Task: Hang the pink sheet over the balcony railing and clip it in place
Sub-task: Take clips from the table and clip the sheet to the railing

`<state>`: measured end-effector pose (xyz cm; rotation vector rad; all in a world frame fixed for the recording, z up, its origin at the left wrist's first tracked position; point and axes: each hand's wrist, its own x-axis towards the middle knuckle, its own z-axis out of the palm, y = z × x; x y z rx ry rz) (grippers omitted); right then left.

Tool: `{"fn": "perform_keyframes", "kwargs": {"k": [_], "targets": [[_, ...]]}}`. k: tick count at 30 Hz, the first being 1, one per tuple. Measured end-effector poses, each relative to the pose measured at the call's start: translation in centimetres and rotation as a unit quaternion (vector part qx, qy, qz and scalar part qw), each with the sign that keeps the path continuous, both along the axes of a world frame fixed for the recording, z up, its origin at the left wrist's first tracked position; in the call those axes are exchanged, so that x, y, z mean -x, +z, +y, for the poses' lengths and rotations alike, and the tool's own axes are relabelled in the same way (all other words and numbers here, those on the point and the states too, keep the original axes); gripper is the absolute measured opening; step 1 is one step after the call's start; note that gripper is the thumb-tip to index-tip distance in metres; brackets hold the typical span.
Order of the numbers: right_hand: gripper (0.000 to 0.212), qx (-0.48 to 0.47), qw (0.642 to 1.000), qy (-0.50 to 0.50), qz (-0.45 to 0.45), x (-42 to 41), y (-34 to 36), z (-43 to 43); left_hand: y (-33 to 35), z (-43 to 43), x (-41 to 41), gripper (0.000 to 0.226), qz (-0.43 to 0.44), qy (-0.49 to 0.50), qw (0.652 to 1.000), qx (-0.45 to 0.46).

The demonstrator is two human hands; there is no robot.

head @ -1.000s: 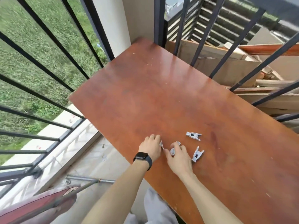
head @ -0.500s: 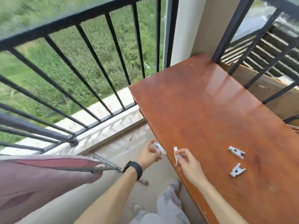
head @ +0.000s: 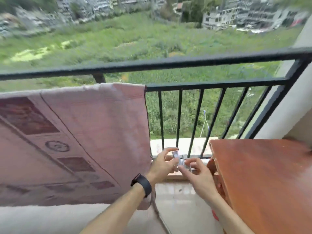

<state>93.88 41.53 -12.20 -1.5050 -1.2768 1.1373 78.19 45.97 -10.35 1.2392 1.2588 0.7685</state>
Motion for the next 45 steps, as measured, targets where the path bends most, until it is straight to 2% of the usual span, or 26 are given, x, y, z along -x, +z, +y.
{"fn": "perform_keyframes", "kwargs": {"k": [4, 7, 11, 16, 21, 25, 28, 30, 33, 34, 36, 39, 42, 45], "targets": [[0.022, -0.036, 0.994, 0.105, 0.002, 3.0, 2.7, 1.7, 2.0, -0.6, 3.9, 0.023, 0.078, 0.066, 0.993, -0.052], [0.024, -0.038, 0.984, 0.174, -0.001, 3.4, 4.1, 3.7, 3.5, -0.5, 5.5, 0.017, 0.079, 0.107, 0.988, -0.074], [0.017, -0.089, 0.958, 0.271, -0.019, 2.9, 5.8, 5.7, 6.6, -1.1, 5.3, 0.006, 0.159, 0.097, 0.971, -0.153], [0.020, -0.158, 0.942, 0.294, -0.033, 2.6, 6.4, 7.5, 8.9, -2.5, 5.8, 0.006, 0.246, 0.159, 0.938, -0.187], [0.023, -0.189, 0.931, 0.308, 0.048, 3.4, 7.2, 8.3, 12.9, -3.7, 6.0, 0.010, 0.297, 0.159, 0.918, -0.209], [0.021, -0.238, 0.921, 0.300, 0.075, 3.5, 9.8, 8.8, 17.8, -3.9, 6.0, 0.011, 0.396, 0.174, 0.859, -0.274], [0.023, -0.265, 0.926, 0.258, 0.078, 3.1, 12.3, 10.8, 22.9, -2.0, 6.4, 0.019, 0.458, 0.214, 0.789, -0.349], [0.026, -0.292, 0.926, 0.232, 0.055, 3.2, 13.5, 12.1, 25.9, -0.7, 6.6, 0.027, 0.509, 0.198, 0.765, -0.341], [0.028, -0.314, 0.921, 0.230, 0.033, 3.6, 15.0, 13.1, 28.4, 1.0, 6.5, 0.050, 0.576, 0.095, 0.774, -0.245], [0.030, -0.317, 0.919, 0.233, 0.029, 3.8, 15.4, 13.3, 28.7, 1.4, 6.4, 0.047, 0.605, 0.071, 0.759, -0.228], [0.033, -0.315, 0.918, 0.239, 0.030, 3.9, 16.1, 13.5, 28.9, 2.1, 6.4, 0.029, 0.637, 0.064, 0.734, -0.225], [0.034, -0.309, 0.919, 0.240, 0.055, 3.4, 16.5, 13.4, 28.4, 2.4, 6.5, 0.021, 0.613, 0.084, 0.746, -0.247], [0.034, -0.315, 0.919, 0.226, 0.067, 2.6, 16.5, 13.5, 27.9, 2.3, 6.7, 0.020, 0.584, 0.087, 0.763, -0.265], [0.037, -0.301, 0.922, 0.214, 0.116, 2.0, 16.4, 13.8, 27.8, 2.4, 6.8, 0.023, 0.565, 0.104, 0.769, -0.279]]}}
